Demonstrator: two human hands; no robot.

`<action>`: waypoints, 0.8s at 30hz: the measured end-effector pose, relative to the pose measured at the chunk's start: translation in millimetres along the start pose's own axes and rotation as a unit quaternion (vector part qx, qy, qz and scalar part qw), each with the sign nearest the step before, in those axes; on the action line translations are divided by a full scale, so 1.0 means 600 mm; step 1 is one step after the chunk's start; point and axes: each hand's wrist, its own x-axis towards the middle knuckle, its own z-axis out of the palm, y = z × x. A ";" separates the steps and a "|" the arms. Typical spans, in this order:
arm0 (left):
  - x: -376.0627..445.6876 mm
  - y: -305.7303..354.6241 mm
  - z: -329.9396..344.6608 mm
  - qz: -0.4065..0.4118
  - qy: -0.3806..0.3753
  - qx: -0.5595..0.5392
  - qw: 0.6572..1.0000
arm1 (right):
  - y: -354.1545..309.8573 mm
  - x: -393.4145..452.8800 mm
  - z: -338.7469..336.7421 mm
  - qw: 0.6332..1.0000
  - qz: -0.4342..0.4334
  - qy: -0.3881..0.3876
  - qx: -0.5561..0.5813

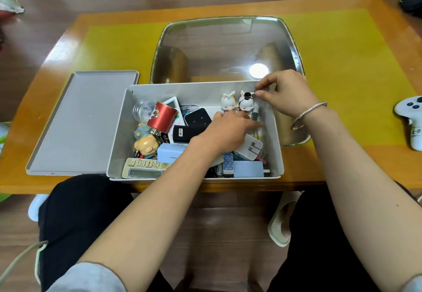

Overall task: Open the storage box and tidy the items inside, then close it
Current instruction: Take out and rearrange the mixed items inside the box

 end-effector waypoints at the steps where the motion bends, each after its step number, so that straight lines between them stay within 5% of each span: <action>1: 0.001 0.003 0.002 -0.002 -0.015 0.007 1.000 | -0.001 0.000 0.000 1.000 -0.001 -0.003 0.004; 14: -0.025 -0.012 -0.014 -0.023 -0.004 0.015 1.000 | 0.000 0.002 0.013 0.997 -0.024 0.016 -0.073; 18: -0.037 -0.015 -0.020 -0.056 0.124 -0.001 0.991 | -0.007 0.004 0.027 0.991 -0.033 0.011 -0.130; 21: -0.037 -0.014 -0.030 -0.111 0.267 -0.084 0.953 | -0.011 0.007 0.035 0.988 -0.031 0.014 -0.153; 24: -0.024 -0.019 -0.036 -0.143 0.300 -0.069 0.941 | -0.014 0.006 0.040 0.986 -0.032 0.019 -0.165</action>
